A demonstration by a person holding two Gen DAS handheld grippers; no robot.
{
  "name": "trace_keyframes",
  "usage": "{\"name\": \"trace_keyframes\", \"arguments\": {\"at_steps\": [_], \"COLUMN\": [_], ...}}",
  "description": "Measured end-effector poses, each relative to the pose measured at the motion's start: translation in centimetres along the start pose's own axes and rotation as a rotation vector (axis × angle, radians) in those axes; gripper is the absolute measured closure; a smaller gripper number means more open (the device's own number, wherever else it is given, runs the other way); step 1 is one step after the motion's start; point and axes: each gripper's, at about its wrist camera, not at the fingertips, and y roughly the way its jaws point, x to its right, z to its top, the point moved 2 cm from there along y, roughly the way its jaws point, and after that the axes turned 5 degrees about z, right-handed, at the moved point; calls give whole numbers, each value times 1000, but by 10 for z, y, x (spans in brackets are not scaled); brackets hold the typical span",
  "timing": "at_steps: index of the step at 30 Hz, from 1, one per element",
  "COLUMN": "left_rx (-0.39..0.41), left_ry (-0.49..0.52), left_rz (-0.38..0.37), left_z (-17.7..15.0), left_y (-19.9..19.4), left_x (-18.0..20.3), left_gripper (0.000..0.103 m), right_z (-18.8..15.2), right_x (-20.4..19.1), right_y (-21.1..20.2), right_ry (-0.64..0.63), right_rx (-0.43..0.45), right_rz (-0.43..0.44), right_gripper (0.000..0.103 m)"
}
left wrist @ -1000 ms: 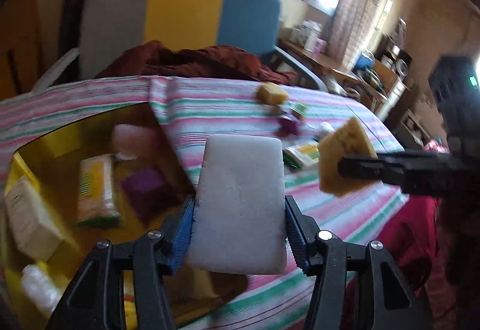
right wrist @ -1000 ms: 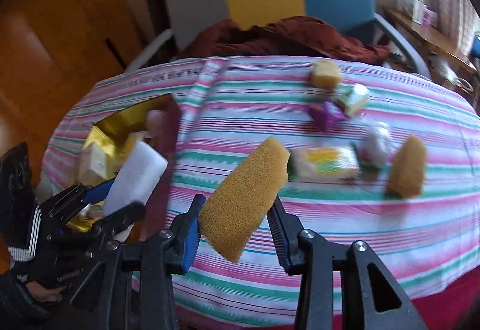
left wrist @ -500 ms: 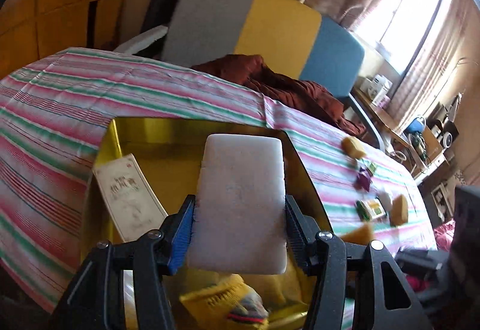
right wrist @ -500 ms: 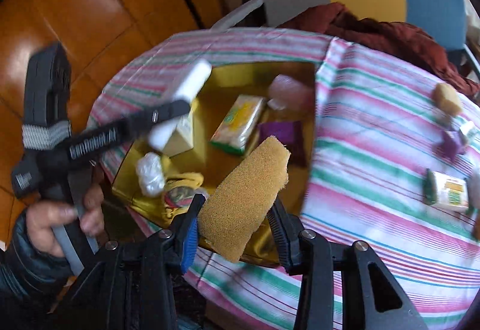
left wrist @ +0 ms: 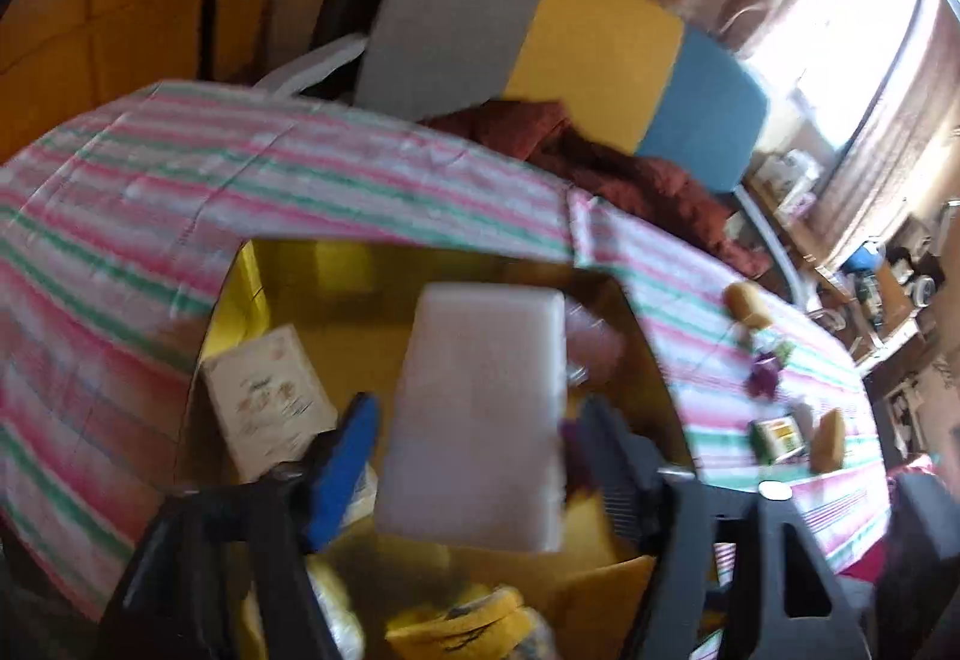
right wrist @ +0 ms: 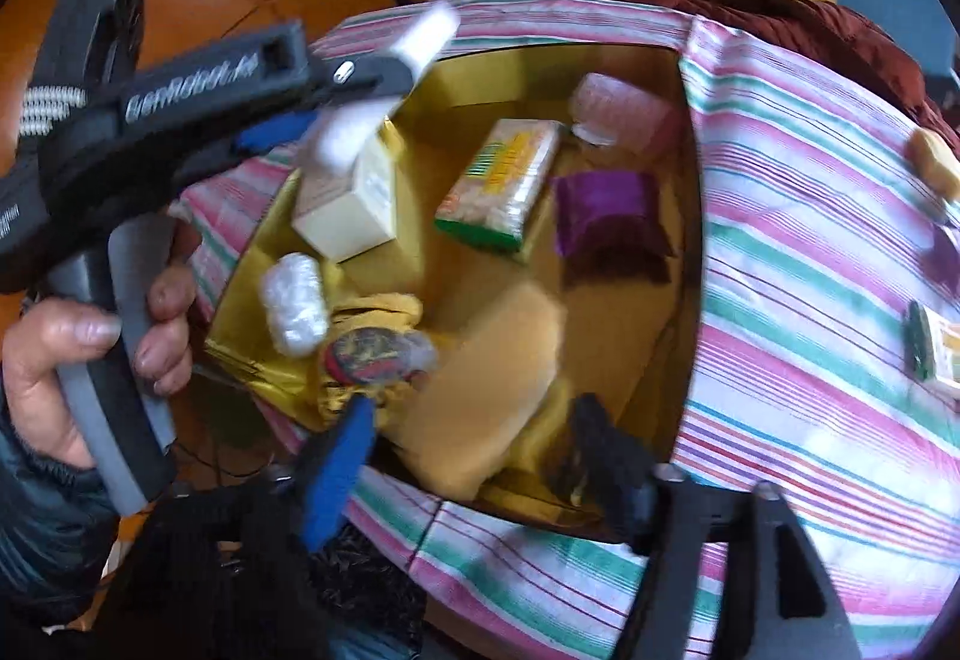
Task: Organize objects
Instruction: 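Carry the white block and yellow sponge over the gold tray with both grippers, then open both grippers to drop the white block and sponge into the tray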
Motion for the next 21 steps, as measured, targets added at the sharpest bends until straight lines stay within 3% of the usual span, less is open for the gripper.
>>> {"name": "trace_keyframes", "arguments": {"at_steps": [4,11,16,21], "left_rx": [-8,42,108,131], "left_ry": [-2,-40,3,37], "left_rz": [15,59,120,133], "left_z": [-13,-39,-47,-52], "left_y": [-3,-28,-44,-52], "left_x": [-9,-30,-27,-20], "left_gripper": [25,24,19,18], "right_z": [-2,-2,0,-3], "right_x": [7,13,8,8], "right_y": [-9,-26,-32,-33], "right_ry": [24,39,7,4], "right_rx": [23,108,169,184], "right_rz": [-2,-50,-104,-125], "right_gripper": [21,20,17,17]}}
